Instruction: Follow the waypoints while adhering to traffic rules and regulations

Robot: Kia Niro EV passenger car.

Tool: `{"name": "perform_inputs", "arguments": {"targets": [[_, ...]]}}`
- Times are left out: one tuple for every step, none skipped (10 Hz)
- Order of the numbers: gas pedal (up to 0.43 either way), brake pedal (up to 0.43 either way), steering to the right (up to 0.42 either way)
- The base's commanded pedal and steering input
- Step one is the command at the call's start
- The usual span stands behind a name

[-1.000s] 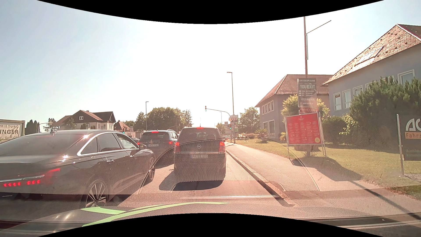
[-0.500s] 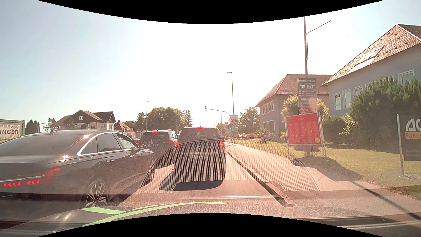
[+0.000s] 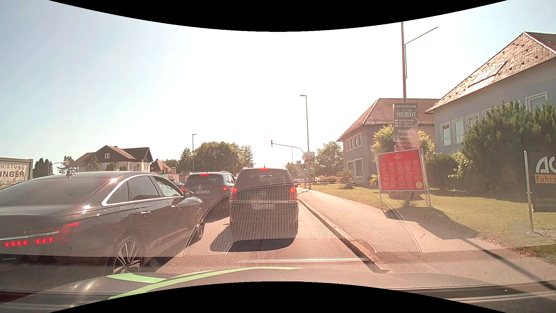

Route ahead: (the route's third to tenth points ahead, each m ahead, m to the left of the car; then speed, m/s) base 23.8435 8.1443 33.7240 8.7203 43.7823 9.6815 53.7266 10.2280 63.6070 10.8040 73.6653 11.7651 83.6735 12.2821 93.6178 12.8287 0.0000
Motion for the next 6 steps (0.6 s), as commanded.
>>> {"name": "perform_inputs", "arguments": {"targets": [[0.0,0.348,0.011],[0.0,0.354,0.01],[0.0,0.354,0.009],[0.0,0.354,0.009],[0.0,0.354,0.009],[0.0,0.354,0.008]]}}
